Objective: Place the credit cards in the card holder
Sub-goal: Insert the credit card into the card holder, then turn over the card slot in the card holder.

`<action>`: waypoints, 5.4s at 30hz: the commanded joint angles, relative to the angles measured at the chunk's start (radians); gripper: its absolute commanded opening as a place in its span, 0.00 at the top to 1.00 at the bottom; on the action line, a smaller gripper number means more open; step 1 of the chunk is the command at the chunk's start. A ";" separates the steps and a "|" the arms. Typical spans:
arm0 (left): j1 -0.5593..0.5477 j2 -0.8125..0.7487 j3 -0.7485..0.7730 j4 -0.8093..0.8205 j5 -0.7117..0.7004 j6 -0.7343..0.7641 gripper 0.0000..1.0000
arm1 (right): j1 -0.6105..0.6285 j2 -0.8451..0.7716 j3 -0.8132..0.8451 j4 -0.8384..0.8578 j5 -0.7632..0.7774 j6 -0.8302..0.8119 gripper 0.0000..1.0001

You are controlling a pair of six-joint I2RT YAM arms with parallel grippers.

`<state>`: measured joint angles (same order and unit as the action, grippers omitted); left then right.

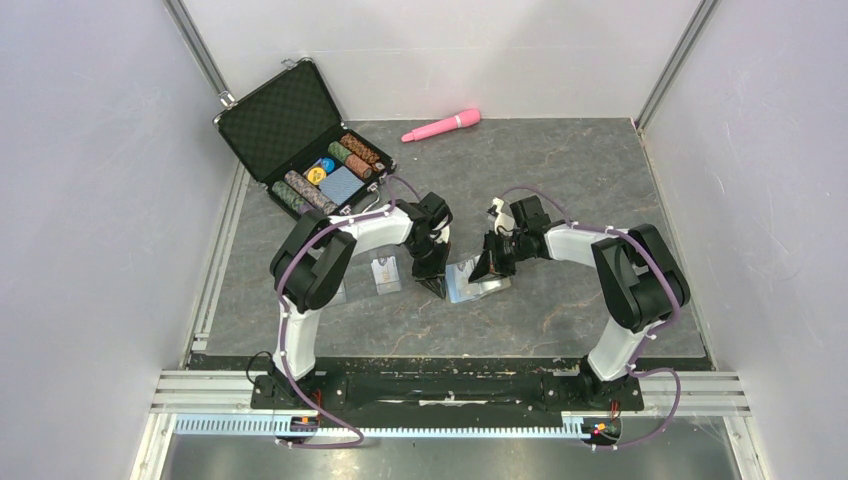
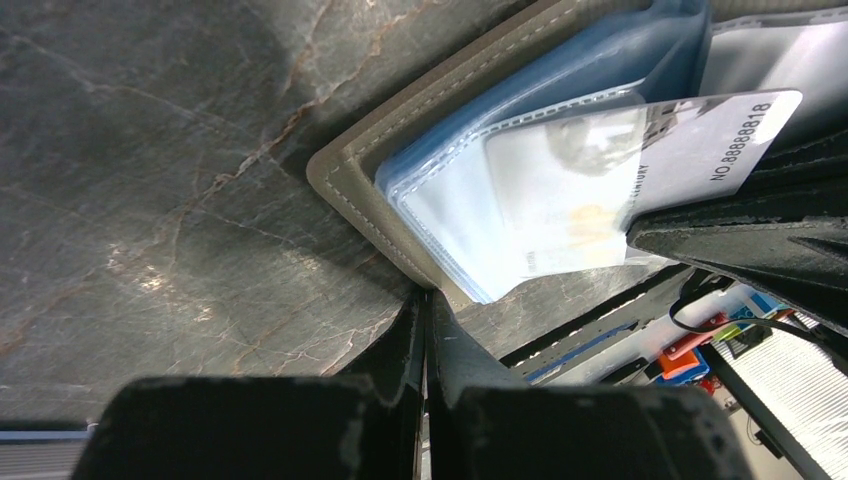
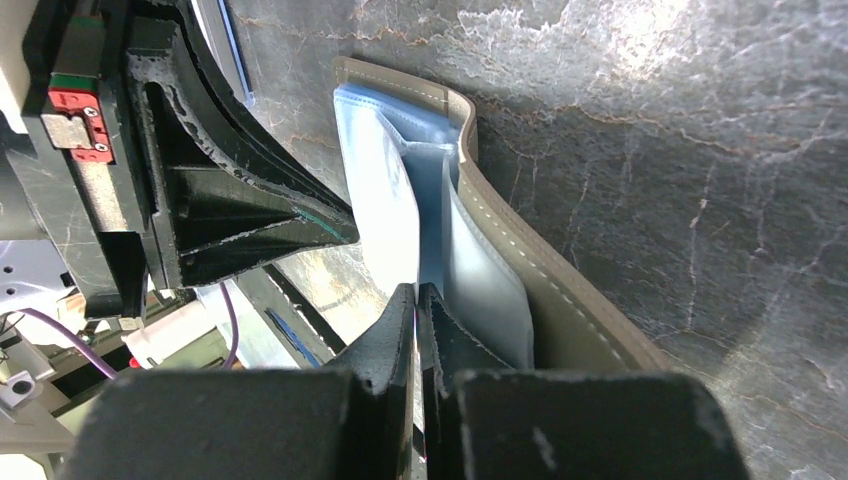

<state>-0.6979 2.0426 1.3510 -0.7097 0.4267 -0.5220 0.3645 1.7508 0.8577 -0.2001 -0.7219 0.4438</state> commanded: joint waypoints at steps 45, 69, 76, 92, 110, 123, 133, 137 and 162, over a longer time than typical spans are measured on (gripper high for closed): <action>-0.011 0.097 0.073 0.050 -0.110 0.084 0.97 | 0.093 0.030 0.103 -0.155 0.052 -0.084 0.79; 0.027 -0.124 0.019 0.126 -0.002 0.022 0.40 | 0.073 -0.111 0.195 -0.328 0.184 -0.186 0.55; 0.041 -0.122 -0.029 0.294 0.134 -0.096 0.51 | 0.060 -0.058 0.154 -0.266 0.140 -0.211 0.90; 0.041 -0.085 -0.074 0.309 0.067 -0.121 0.57 | 0.058 -0.004 0.048 -0.201 0.237 -0.218 1.00; 0.037 -0.041 -0.053 0.300 0.053 -0.125 0.57 | 0.058 0.007 0.046 -0.199 0.238 -0.217 1.00; 0.025 -0.028 -0.009 0.247 0.014 -0.093 0.53 | 0.059 0.012 0.052 -0.200 0.230 -0.216 1.00; 0.014 -0.031 0.019 0.172 -0.048 -0.036 0.50 | 0.058 0.018 0.062 -0.202 0.225 -0.216 1.00; 0.012 -0.021 0.036 0.151 -0.053 -0.029 0.51 | 0.059 0.019 0.066 -0.204 0.223 -0.217 1.00; 0.003 -0.071 0.032 0.210 0.004 -0.066 0.56 | 0.058 0.023 0.061 -0.200 0.219 -0.218 1.00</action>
<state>-0.6880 2.0033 1.3819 -0.5415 0.3996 -0.5831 0.4210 1.7451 0.9215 -0.4183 -0.5446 0.2462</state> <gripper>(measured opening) 0.442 0.004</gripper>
